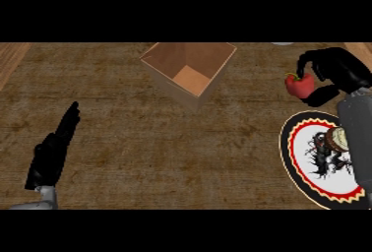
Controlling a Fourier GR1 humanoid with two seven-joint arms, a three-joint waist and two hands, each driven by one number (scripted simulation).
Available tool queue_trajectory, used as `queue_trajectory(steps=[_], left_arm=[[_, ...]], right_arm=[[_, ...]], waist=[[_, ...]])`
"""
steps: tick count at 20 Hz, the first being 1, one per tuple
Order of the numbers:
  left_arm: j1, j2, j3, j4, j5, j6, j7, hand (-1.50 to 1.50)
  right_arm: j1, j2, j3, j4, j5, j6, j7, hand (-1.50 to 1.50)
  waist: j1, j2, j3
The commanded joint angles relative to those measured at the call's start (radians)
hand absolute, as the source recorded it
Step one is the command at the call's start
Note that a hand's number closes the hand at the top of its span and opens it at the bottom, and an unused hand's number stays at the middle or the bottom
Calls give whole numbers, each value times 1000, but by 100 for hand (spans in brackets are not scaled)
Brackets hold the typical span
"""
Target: Pick the bell pepper from the plate and place it in the cardboard box
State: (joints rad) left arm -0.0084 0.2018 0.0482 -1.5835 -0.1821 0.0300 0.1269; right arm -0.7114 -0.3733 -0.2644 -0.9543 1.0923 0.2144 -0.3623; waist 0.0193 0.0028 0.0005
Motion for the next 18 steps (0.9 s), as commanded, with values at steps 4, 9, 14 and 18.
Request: queue_trajectory(steps=[4, 9, 14, 18], left_arm=[[27, -10, 13, 49, -7, 14, -55, 0], [24, -27, -9, 4, -21, 16, -15, 0], [14, -1, 14, -18, 1, -18, -8, 0], [11, -34, -16, -20, -40, 16, 5, 0]], right_arm=[[-122, 61, -97, -62, -242, 157, -91, 150], [-148, 115, -91, -130, -325, 222, -48, 150], [-282, 204, -44, -129, -326, 203, 128, 150], [-388, 217, -12, -19, -306, 167, 176, 150]], waist=[[-21, -7, -1], [-20, -7, -1], [-11, -5, -1], [-3, -1, -1]])
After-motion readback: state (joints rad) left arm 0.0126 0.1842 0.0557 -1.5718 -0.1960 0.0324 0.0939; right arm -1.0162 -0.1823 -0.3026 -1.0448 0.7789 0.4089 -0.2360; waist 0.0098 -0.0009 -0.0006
